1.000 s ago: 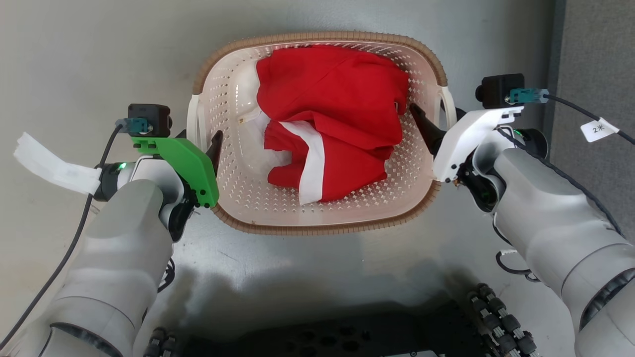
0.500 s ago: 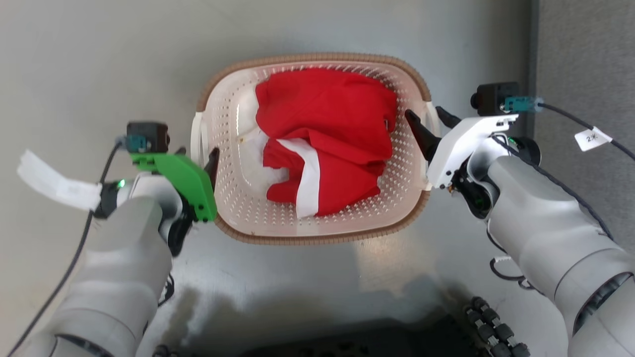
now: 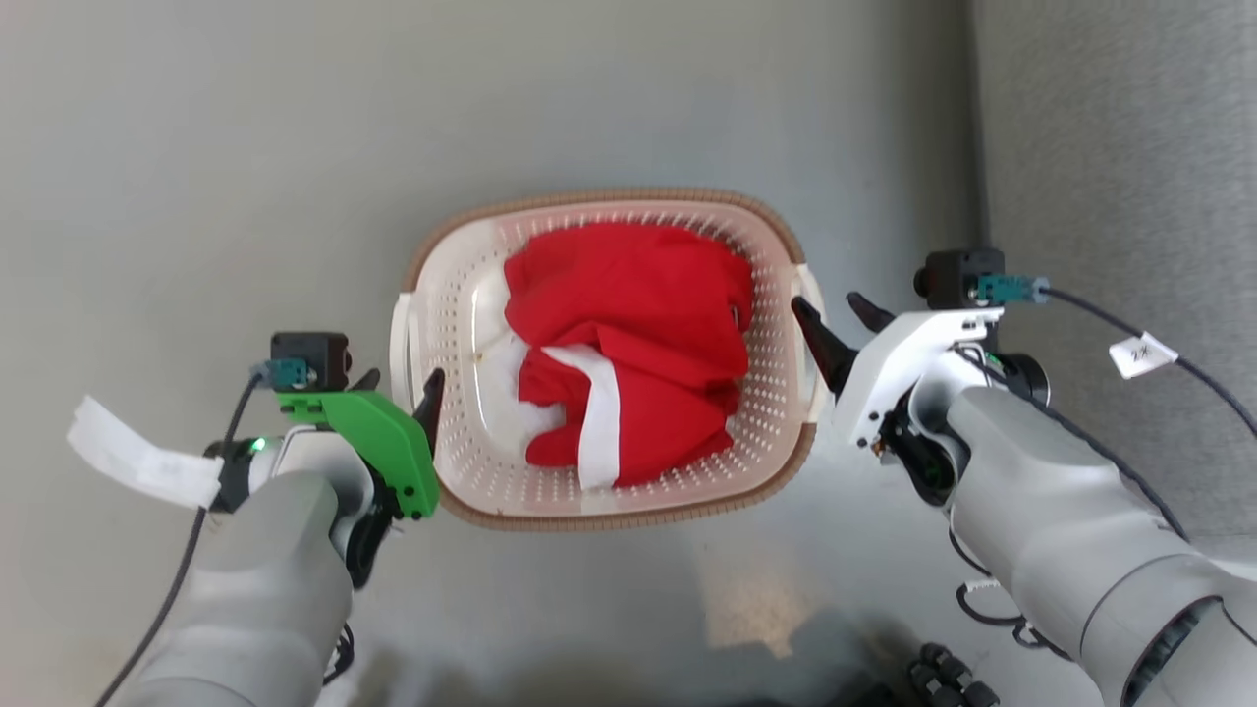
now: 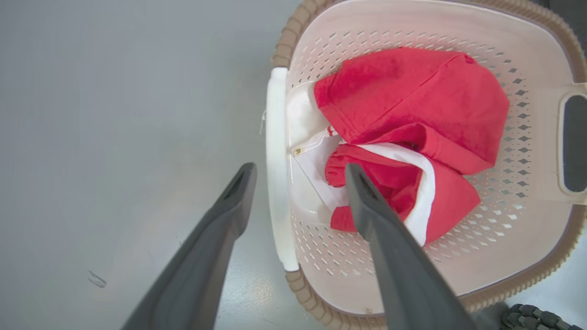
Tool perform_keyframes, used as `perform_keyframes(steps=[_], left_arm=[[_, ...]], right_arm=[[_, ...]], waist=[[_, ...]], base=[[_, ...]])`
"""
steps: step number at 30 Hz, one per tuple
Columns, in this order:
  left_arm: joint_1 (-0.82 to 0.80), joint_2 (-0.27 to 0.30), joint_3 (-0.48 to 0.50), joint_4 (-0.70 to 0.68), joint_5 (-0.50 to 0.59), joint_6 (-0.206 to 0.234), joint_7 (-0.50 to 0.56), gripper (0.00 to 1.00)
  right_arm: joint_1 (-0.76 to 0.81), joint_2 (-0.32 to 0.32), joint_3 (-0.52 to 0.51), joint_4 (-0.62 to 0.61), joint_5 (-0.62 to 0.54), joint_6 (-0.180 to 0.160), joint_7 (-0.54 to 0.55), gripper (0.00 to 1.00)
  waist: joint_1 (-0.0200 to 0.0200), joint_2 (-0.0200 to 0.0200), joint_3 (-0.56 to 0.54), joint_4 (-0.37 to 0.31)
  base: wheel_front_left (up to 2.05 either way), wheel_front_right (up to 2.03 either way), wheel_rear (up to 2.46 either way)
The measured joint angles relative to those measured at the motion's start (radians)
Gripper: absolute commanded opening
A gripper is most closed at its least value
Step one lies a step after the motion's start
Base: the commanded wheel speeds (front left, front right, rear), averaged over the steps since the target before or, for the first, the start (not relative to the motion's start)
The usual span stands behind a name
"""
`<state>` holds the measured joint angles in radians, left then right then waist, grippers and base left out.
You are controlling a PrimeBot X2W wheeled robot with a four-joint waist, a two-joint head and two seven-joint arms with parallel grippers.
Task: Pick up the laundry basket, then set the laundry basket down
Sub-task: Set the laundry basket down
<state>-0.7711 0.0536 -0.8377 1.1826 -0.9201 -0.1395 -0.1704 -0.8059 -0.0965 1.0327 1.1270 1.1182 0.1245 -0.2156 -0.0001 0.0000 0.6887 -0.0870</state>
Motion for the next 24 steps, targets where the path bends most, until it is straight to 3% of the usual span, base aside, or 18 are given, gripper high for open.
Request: perform_keyframes(steps=[18,24], left_arm=[[0.101,0.025,-0.018,-0.120,-0.002,0.000,-0.078,1.00],[0.141,0.039,-0.006,-0.156,-0.009,0.000,-0.078,1.00]], right_arm=[[0.061,-0.040,0.009,-0.071,-0.016,0.000,-0.032,1.00],[0.067,-0.069,-0.046,-0.135,-0.048,0.000,-0.032,1.00]], waist=[[0.0000,0.0000,-0.252,-0.010],[0.0000,0.0000,-0.337,-0.002]], base=[[0.00,0.00,0.00],[0.00,0.00,0.00]])
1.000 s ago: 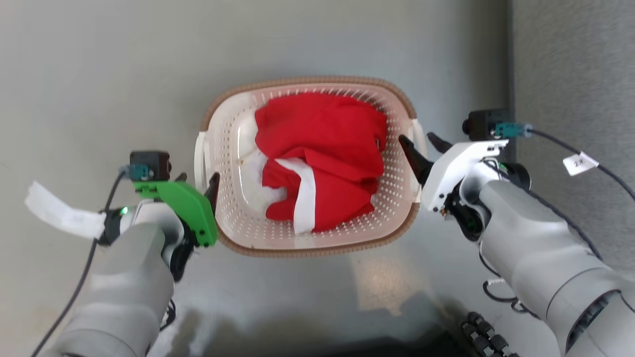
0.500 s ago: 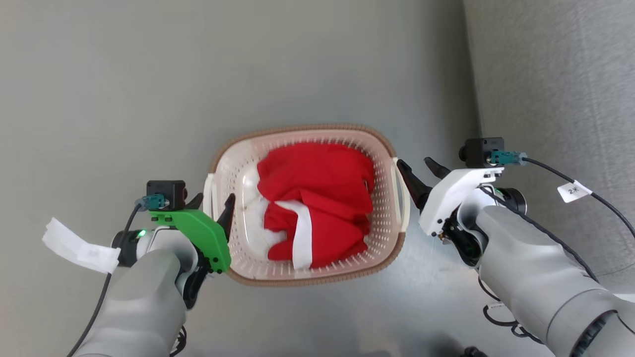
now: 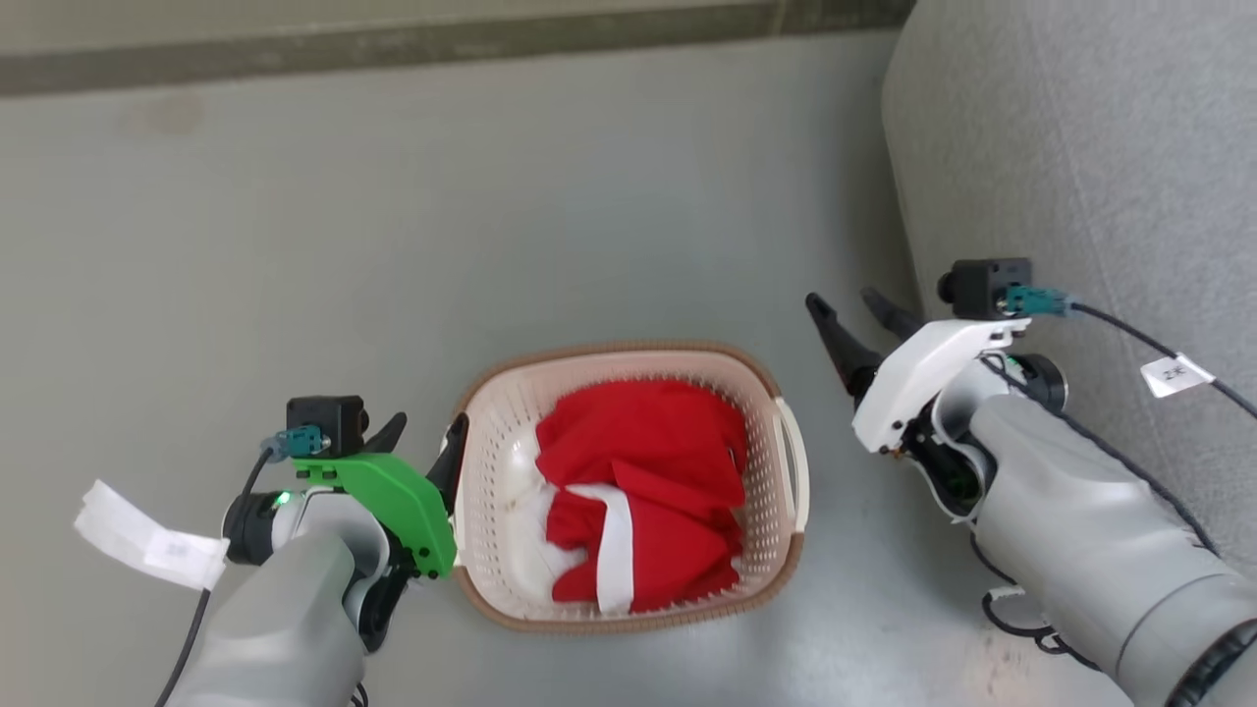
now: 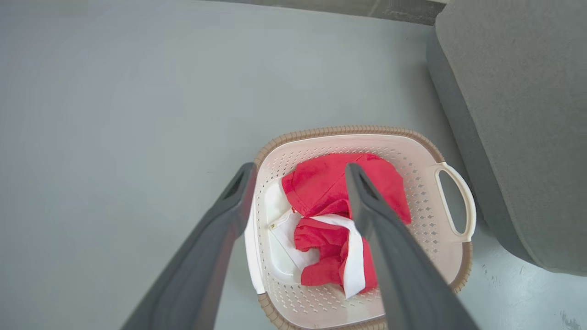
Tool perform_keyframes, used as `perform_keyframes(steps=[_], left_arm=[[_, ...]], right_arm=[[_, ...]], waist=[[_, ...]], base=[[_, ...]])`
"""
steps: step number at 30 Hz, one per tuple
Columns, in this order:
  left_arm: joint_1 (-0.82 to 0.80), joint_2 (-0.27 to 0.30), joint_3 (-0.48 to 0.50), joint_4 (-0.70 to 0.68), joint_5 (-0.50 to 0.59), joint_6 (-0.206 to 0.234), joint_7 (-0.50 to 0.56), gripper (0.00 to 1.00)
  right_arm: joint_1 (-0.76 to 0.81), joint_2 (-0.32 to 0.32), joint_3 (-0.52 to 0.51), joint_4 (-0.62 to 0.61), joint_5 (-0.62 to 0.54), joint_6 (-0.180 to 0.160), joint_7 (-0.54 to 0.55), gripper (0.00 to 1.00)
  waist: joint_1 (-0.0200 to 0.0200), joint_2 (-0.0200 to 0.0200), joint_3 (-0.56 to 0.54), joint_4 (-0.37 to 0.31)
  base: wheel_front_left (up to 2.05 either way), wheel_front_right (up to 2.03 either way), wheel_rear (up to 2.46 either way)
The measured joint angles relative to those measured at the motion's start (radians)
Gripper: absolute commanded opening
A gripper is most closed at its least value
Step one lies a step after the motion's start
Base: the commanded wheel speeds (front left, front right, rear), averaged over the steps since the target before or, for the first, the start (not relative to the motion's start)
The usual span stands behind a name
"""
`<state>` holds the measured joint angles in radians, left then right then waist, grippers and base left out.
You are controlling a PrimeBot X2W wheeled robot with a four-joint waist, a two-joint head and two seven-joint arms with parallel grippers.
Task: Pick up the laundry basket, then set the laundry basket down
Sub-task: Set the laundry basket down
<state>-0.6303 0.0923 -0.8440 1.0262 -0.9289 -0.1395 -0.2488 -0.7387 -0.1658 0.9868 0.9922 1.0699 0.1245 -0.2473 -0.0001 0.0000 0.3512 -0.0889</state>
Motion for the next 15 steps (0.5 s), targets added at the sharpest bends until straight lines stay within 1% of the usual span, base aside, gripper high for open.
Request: perform_keyframes(steps=[2,8,13,15], left_arm=[[0.010,0.005,0.009,-0.022,0.000,0.000,0.000,1.00],[0.020,0.030,0.098,-0.137,0.005,0.000,0.000,1.00],[0.076,0.056,0.149,-0.212,0.041,0.000,0.000,1.00],[0.092,0.067,0.173,-0.239,0.061,0.000,0.000,1.00]], right_arm=[[0.006,-0.012,-0.027,-0.017,-0.017,0.000,0.000,1.00],[0.048,-0.040,-0.109,-0.070,-0.062,0.000,0.000,1.00],[0.105,-0.063,-0.180,-0.136,-0.119,-0.004,0.000,1.00],[0.122,-0.068,-0.206,-0.167,-0.144,-0.012,0.000,1.00]], waist=[[0.0000,0.0000,-0.028,0.003],[0.0000,0.0000,-0.114,0.016],[0.0000,0.0000,-0.195,0.030],[0.0000,0.0000,-0.218,0.034]], base=[[0.00,0.00,0.00],[0.00,0.00,0.00],[0.00,0.00,0.00],[0.00,0.00,0.00]])
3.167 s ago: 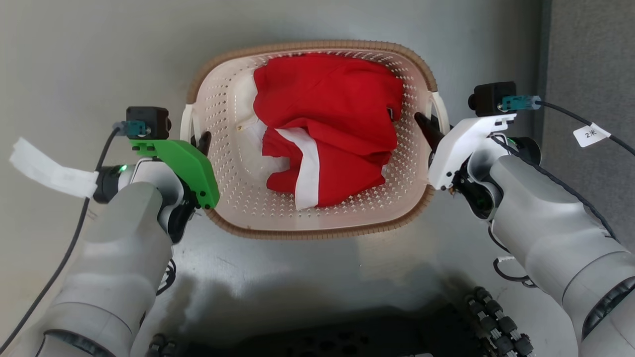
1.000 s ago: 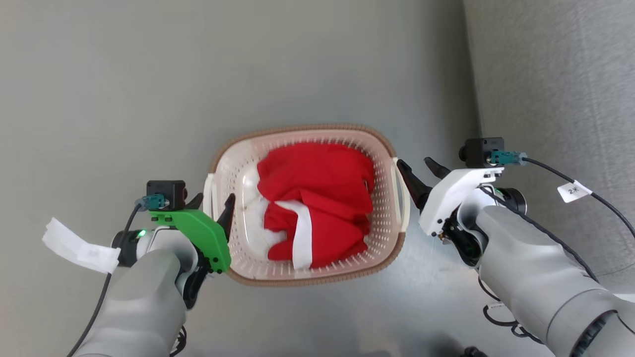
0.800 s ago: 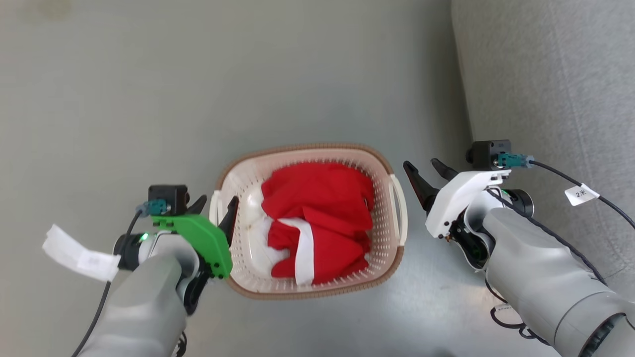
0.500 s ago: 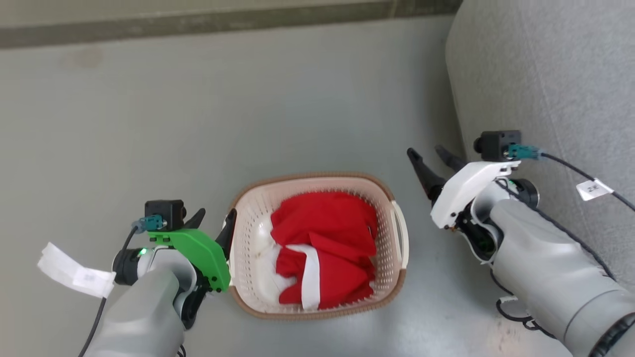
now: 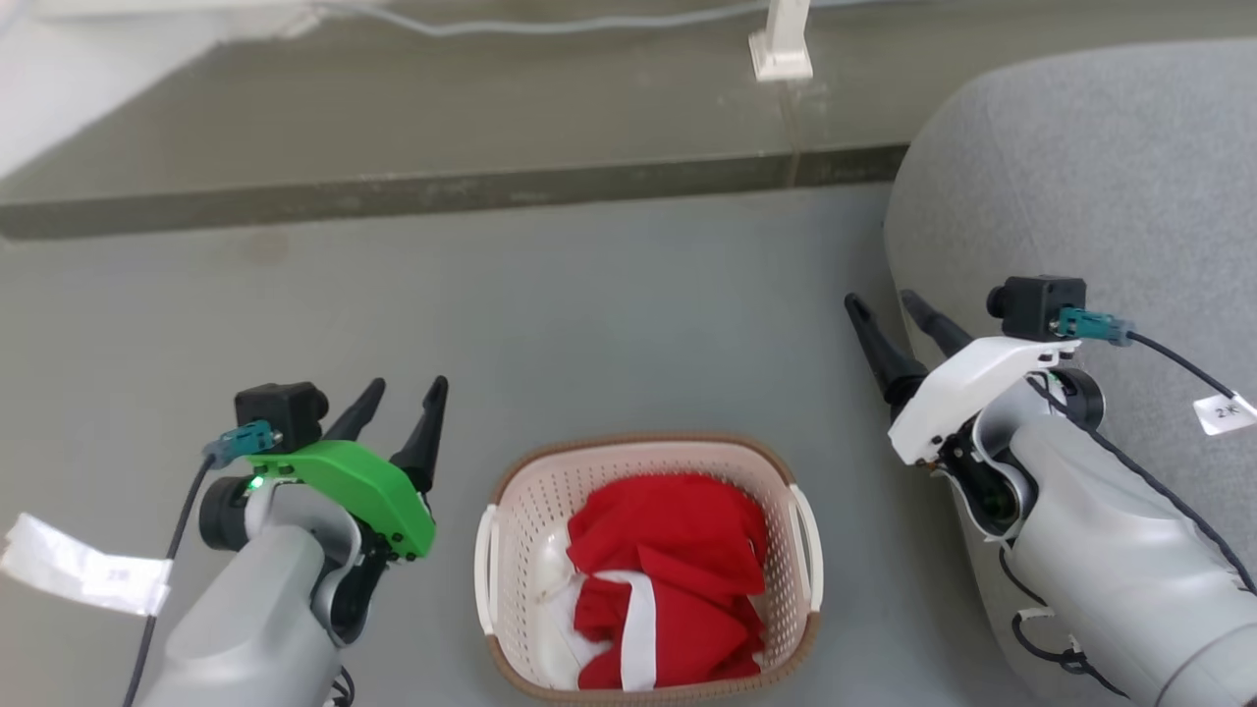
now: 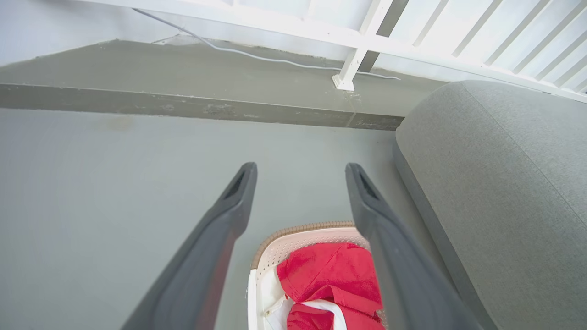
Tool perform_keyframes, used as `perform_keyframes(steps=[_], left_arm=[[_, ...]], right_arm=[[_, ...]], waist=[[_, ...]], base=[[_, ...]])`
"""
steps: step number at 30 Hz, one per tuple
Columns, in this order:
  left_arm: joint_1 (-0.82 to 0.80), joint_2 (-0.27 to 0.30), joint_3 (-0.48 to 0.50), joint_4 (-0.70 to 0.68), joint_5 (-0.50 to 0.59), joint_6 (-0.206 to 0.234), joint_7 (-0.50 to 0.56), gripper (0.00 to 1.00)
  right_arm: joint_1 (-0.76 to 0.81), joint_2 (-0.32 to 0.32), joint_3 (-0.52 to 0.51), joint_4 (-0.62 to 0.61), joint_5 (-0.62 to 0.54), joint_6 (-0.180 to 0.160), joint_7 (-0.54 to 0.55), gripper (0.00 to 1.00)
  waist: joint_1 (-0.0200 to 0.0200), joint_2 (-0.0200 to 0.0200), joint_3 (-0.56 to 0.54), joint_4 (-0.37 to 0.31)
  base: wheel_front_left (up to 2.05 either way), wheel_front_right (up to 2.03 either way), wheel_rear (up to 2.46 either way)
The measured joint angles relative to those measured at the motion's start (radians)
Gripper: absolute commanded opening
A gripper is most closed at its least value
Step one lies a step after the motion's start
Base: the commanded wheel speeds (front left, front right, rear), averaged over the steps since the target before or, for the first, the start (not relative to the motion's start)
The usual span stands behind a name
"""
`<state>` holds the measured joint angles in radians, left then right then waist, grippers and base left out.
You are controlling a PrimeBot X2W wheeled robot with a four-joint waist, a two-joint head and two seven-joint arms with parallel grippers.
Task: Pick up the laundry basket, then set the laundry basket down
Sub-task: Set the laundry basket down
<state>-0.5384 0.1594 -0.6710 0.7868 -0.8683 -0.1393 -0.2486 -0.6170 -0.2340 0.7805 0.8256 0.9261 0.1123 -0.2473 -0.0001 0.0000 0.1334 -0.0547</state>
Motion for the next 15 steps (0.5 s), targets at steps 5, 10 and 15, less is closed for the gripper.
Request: perform_keyframes(steps=[5,10,15], left_arm=[[0.038,0.022,0.072,-0.089,0.040,0.028,0.000,1.00],[0.069,0.030,0.148,-0.188,0.093,0.059,0.000,1.00],[0.137,0.036,0.196,-0.267,0.145,0.080,0.000,1.00]], right_arm=[[0.025,-0.021,-0.077,-0.097,-0.054,-0.025,0.000,1.00],[0.049,-0.029,-0.157,-0.209,-0.133,-0.053,0.000,1.00],[0.123,-0.030,-0.217,-0.288,-0.188,-0.074,-0.003,1.00]], waist=[[0.0000,0.0000,-0.044,0.009],[0.0000,0.0000,-0.063,0.013],[0.0000,0.0000,-0.079,0.011]], base=[[0.00,0.00,0.00],[0.00,0.00,0.00],[0.00,0.00,0.00]])
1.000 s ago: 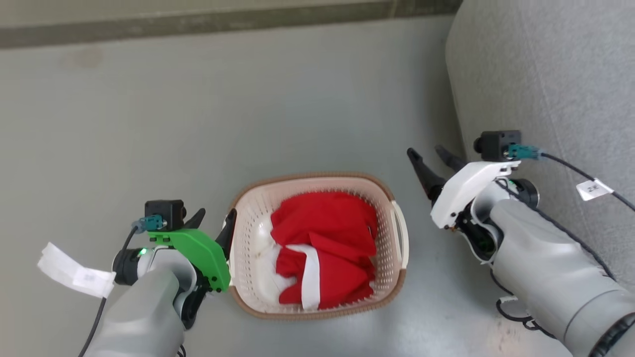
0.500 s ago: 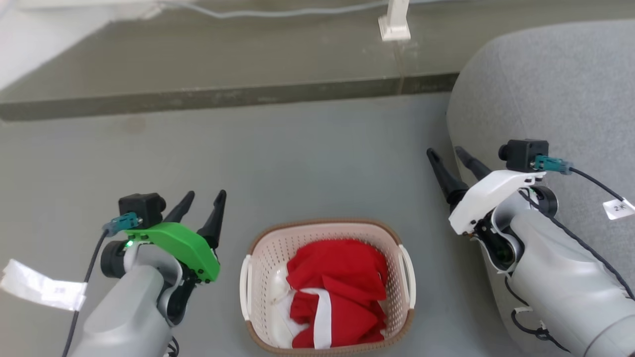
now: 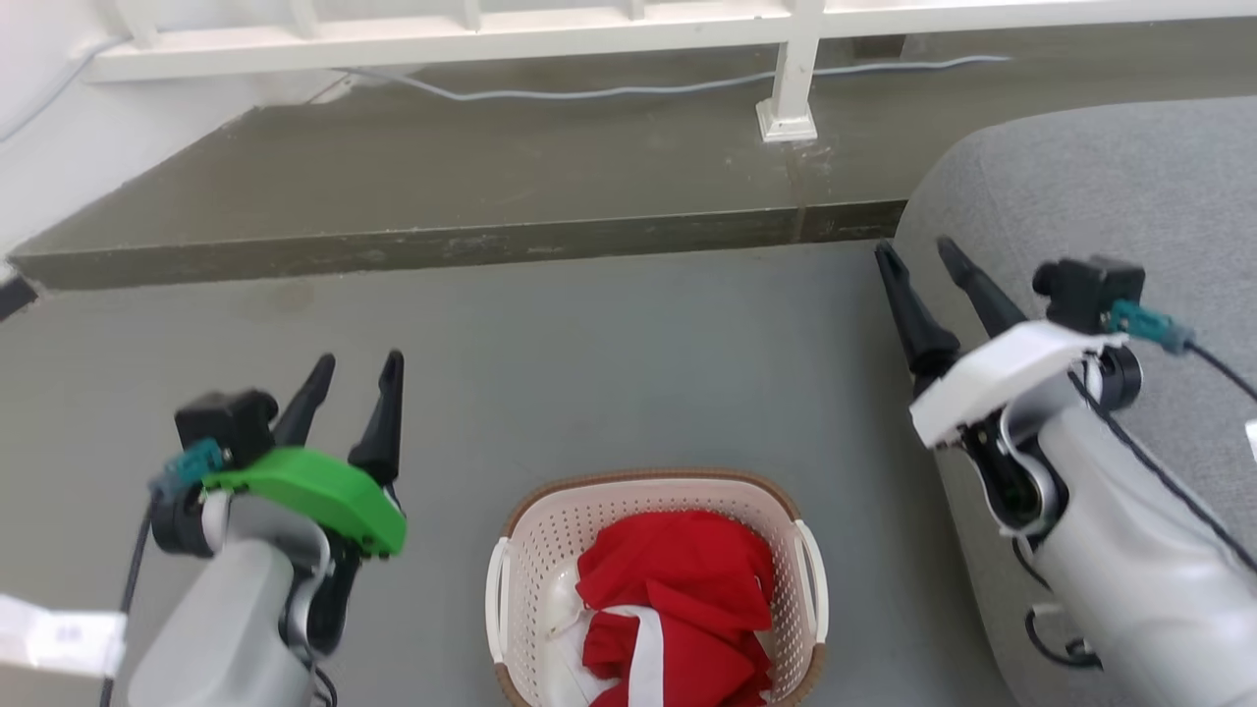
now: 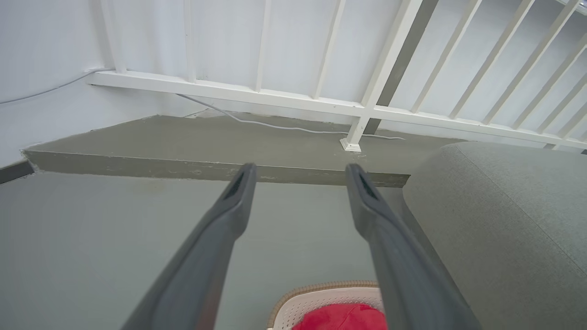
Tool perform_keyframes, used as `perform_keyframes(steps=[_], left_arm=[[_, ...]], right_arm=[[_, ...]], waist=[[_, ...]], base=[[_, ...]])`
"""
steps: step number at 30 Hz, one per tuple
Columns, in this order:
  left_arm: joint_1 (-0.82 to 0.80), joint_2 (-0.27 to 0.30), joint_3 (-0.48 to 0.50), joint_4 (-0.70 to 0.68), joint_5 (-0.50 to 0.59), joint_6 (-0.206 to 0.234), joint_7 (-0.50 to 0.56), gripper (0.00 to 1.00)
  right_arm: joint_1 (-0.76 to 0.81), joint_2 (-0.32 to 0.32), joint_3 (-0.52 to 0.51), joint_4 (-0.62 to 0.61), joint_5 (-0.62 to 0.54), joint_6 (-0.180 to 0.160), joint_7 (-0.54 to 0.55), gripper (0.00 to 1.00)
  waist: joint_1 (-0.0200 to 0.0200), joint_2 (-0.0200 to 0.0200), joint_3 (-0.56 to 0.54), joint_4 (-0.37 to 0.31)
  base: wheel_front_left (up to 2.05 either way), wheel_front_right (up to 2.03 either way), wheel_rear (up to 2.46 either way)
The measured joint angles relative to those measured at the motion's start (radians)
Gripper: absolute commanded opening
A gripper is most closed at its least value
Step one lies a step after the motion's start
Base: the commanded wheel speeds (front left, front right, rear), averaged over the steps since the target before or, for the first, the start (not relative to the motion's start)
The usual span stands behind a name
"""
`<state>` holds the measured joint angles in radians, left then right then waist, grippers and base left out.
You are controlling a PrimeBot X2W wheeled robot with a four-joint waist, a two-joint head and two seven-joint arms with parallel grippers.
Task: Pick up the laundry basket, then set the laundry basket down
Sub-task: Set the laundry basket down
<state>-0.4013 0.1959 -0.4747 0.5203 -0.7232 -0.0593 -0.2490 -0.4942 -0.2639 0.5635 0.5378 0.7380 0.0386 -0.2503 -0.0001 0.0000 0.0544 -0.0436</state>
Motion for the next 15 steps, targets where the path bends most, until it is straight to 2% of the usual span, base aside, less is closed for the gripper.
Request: perform_keyframes(steps=[8,15], left_arm=[[0.088,0.005,0.083,-0.143,0.078,0.033,-0.003,1.00],[0.165,-0.001,0.122,-0.206,0.114,0.044,-0.003,1.00]], right_arm=[[0.100,-0.002,-0.068,-0.105,-0.080,-0.039,0.000,1.00],[0.166,-0.002,-0.111,-0.164,-0.136,-0.059,0.000,1.00]], waist=[[0.0000,0.0000,-0.012,0.000],[0.0000,0.0000,-0.018,0.005]], base=[[0.00,0.00,0.00],[0.00,0.00,0.00]])
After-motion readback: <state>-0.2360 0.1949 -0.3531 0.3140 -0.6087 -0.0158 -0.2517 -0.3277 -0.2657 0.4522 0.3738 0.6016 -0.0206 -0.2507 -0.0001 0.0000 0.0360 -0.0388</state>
